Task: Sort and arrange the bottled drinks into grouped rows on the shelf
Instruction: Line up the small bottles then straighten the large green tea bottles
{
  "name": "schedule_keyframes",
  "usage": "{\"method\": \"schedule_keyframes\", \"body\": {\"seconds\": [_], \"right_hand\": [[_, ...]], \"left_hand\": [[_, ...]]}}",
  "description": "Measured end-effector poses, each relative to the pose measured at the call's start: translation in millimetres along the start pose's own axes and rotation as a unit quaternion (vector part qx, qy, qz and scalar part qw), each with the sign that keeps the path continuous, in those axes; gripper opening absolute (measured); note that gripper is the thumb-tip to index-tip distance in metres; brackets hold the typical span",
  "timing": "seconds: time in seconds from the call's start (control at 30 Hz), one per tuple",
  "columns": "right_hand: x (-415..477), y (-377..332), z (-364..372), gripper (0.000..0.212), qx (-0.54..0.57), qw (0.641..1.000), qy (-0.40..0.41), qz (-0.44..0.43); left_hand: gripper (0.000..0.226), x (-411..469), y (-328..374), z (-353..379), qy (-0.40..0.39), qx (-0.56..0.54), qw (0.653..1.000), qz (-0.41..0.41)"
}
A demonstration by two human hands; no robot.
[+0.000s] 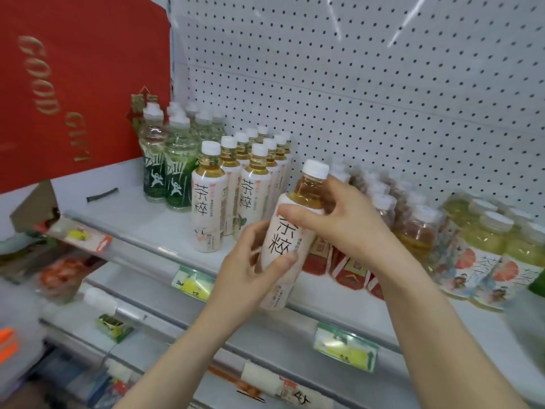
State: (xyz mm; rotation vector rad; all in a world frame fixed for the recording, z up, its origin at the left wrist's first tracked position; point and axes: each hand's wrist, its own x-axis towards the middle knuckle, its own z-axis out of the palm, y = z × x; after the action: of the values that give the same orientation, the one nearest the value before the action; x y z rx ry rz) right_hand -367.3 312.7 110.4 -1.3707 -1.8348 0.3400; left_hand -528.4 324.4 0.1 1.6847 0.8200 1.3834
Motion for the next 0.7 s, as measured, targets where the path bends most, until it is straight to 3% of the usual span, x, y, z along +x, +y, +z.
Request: {"method": "schedule_keyframes", "body": {"seconds": [0.17, 0.3, 0.4, 0.7], "right_hand": [[33, -10, 35, 0.061, 0.001, 0.999, 0.025, 0.022], [54, -13, 73, 0.065, -0.035, 0.999, 0.017, 0.017], [63, -14, 90, 0.068, -0.034, 0.999, 0.033, 0.023], [70, -16, 104, 0.049, -0.116, 0.984, 0.077, 0.111]], "left_hand": [[0.054, 42, -19, -93, 0.147, 0.142, 0.977, 0.067], [0.075, 78, -38, -132, 0.060, 0.227, 0.972, 0.007], [0.075, 91, -49, -137, 0.003, 0.197, 0.980, 0.011], [0.076, 104, -69, -148, -0.043, 0.130, 0.990, 0.019]]}}
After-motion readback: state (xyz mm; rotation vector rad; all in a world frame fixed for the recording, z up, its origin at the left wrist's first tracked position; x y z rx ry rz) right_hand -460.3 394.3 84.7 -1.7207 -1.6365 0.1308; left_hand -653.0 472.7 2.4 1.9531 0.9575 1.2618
